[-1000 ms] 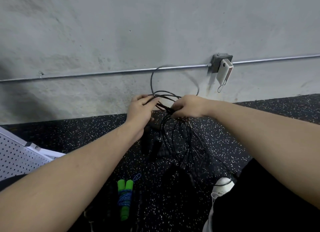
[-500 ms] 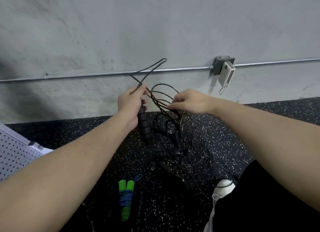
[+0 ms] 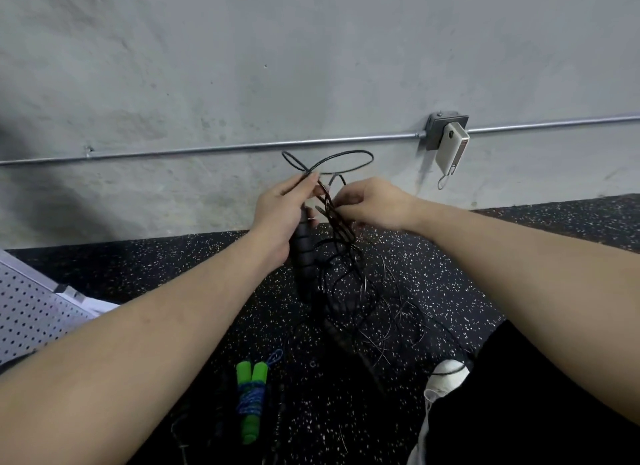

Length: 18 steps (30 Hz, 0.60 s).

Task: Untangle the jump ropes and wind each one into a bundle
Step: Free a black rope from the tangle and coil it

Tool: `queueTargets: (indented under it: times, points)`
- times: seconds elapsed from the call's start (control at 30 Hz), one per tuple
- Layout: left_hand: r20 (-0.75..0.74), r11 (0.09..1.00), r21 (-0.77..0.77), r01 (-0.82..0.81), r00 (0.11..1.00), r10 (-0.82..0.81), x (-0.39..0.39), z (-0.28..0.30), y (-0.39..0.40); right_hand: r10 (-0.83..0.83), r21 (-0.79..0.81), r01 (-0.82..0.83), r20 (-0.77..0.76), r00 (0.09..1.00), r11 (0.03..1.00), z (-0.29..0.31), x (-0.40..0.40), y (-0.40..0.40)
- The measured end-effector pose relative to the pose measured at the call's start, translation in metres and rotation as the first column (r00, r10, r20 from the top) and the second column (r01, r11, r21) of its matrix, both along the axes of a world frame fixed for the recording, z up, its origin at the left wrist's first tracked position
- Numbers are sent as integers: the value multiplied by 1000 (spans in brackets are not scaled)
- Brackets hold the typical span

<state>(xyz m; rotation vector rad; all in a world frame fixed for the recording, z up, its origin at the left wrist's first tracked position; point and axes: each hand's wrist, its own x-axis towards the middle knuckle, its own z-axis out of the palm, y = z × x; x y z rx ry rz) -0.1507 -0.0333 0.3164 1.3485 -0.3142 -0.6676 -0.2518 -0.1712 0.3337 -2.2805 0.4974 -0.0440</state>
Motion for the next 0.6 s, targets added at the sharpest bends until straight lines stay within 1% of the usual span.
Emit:
queueTargets:
  times: [0.1, 0.17, 0.23, 0.27, 0.33, 0.37, 0.4, 0.47, 0.5, 0.57, 0.6]
  points:
    - [195, 994, 103, 44, 979, -64, 0, -6, -3, 0, -147, -2, -12, 1000, 989, -6, 4, 0]
    - [259, 978, 193, 72, 958, -122, -5, -12, -6, 6, -175, 0, 37, 999, 985, -7, 4, 1]
    - [320, 965, 251, 72, 935, -152, -9, -15, -6, 3, -170, 12, 90, 996, 985, -6, 4, 2]
    - [382, 959, 278, 64, 908, -171, -8, -17, -5, -11, -153, 28, 108, 994, 988, -5, 5, 1]
    - [523, 926, 370, 69, 809, -270, -1, -20, -3, -79, -97, 92, 126, 989, 991, -2, 5, -2]
    - [563, 902, 425, 75, 758, -329, 1, -23, -1, -118, -73, 130, 142, 983, 989, 0, 4, -5]
    - [582, 885, 457, 85, 724, -370, 2, -25, 0, -162, -70, 175, 166, 973, 982, 0, 5, -9]
    - [594, 884, 453, 114, 701, -395, 3, -29, 1, -235, -93, 260, 217, 947, 961, 3, 5, -14]
    - [585, 891, 435, 132, 711, -390, 3, -29, 1, -268, -49, 287, 240, 933, 957, 4, 4, -17]
    - [563, 894, 417, 163, 726, -394, 7, -26, 1, -367, 162, 333, 272, 890, 929, 7, 2, -21]
    - [559, 880, 445, 168, 715, -419, 11, -24, 2, -431, 265, 363, 277, 858, 893, 8, 0, -24]
